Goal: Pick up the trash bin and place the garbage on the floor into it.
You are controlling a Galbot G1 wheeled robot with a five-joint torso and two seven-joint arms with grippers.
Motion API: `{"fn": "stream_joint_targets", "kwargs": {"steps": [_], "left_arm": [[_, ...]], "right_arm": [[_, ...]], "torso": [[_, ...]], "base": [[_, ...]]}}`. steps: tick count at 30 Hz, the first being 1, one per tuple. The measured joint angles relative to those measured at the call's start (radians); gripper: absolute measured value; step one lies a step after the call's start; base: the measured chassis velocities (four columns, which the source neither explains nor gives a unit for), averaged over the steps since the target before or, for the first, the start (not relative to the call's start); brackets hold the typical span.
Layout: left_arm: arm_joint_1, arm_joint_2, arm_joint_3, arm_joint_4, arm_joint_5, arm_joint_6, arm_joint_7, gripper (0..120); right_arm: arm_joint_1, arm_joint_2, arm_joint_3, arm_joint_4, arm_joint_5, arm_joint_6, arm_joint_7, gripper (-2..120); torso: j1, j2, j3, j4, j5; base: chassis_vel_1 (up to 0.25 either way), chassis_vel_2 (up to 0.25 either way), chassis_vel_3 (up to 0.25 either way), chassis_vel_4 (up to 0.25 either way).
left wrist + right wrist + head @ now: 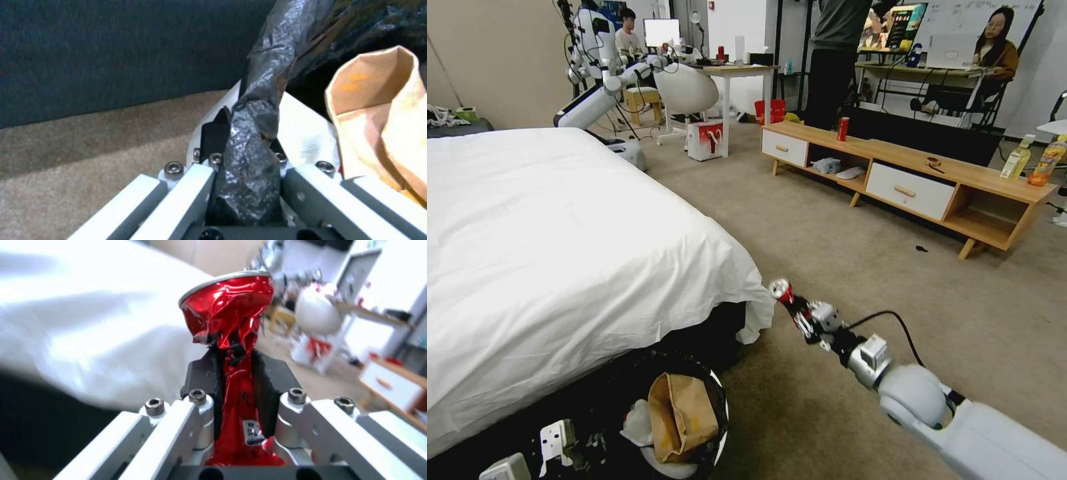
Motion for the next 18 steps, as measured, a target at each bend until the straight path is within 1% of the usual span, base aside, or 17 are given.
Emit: {"fn": "stream_joint_targets", "kwargs": {"steps": [1, 3, 4, 6, 7, 8, 10, 11, 13, 14, 16, 18], "left_arm": [[0.000, 0.000, 0.000, 0.000, 0.000, 0.000, 0.000, 1], [-0.005, 0.010, 0.000, -0.001, -0.005, 0.000, 0.001, 1], [-0.005, 0.010, 0.000, -0.001, -0.005, 0.000, 0.001, 1], [-0.010, 0.017, 0.001, -0.001, -0.021, 0.000, 0.001, 1], [-0.016, 0.025, 0.002, -0.002, -0.031, 0.001, 0.000, 1], [-0.016, 0.025, 0.002, -0.002, -0.031, 0.001, 0.000, 1], [-0.021, 0.034, 0.003, -0.002, -0.037, 0.001, -0.001, 1], [-0.021, 0.034, 0.003, -0.002, -0.037, 0.001, -0.001, 1], [-0.027, 0.043, 0.003, -0.001, -0.044, 0.001, -0.001, 1], [-0.027, 0.043, 0.003, -0.001, -0.044, 0.001, -0.001, 1], [-0.032, 0.048, 0.004, 0.001, -0.047, 0.002, -0.002, 1], [-0.034, 0.049, 0.004, 0.002, -0.048, 0.002, -0.002, 1]], "right_arm": [[0.000, 0.000, 0.000, 0.000, 0.000, 0.000, 0.000, 14], [0.052, 0.011, -0.031, 0.056, 0.061, 0.001, -0.002, 14], [0.052, 0.011, -0.031, 0.056, 0.061, 0.001, -0.002, 14], [0.090, 0.021, -0.068, 0.102, 0.128, -0.001, -0.001, 14], [0.126, 0.031, -0.112, 0.137, 0.190, -0.005, 0.000, 14], [0.126, 0.031, -0.112, 0.137, 0.190, -0.005, 0.000, 14], [0.183, 0.047, -0.193, 0.174, 0.272, -0.018, 0.007, 14], [0.183, 0.047, -0.193, 0.174, 0.272, -0.018, 0.007, 14], [0.259, 0.073, -0.301, 0.209, 0.344, -0.058, 0.033, 14], [0.259, 0.073, -0.301, 0.209, 0.344, -0.058, 0.033, 14], [0.317, 0.091, -0.377, 0.223, 0.377, -0.099, 0.053, 14], [0.339, 0.096, -0.403, 0.228, 0.387, -0.116, 0.060, 14]], "torso": [[0.000, 0.000, 0.000, 0.0000, 0.0000], [0.000, 0.000, 0.000, -0.0001, -0.0001], [0.000, 0.000, 0.000, -0.0001, -0.0001], [0.000, 0.000, 0.000, -0.0002, -0.0002], [0.000, 0.000, 0.000, -0.0002, -0.0002], [0.000, 0.000, 0.000, -0.0002, -0.0002], [0.000, 0.000, 0.000, -0.0003, -0.0001], [0.000, 0.000, 0.000, -0.0003, -0.0001], [0.000, 0.000, 0.000, 0.0000, -0.0002], [0.000, 0.000, 0.000, 0.0000, -0.0002], [0.000, 0.000, 0.000, 0.0000, -0.0001], [0.000, 0.000, 0.000, -0.0001, -0.0002]], "base": [[0.000, 0.000, 0.000, 0.000], [0.000, 0.000, 0.000, 0.000], [0.000, 0.000, 0.000, 0.000], [0.000, 0.000, 0.000, 0.000], [0.000, 0.000, 0.000, 0.000], [0.000, 0.000, 0.000, 0.000], [0.000, 0.000, 0.000, 0.000], [0.000, 0.000, 0.000, 0.000], [0.000, 0.000, 0.000, 0.000], [0.000, 0.000, 0.000, 0.000], [0.000, 0.000, 0.000, 0.000], [0.000, 0.000, 0.000, 0.000]]}}
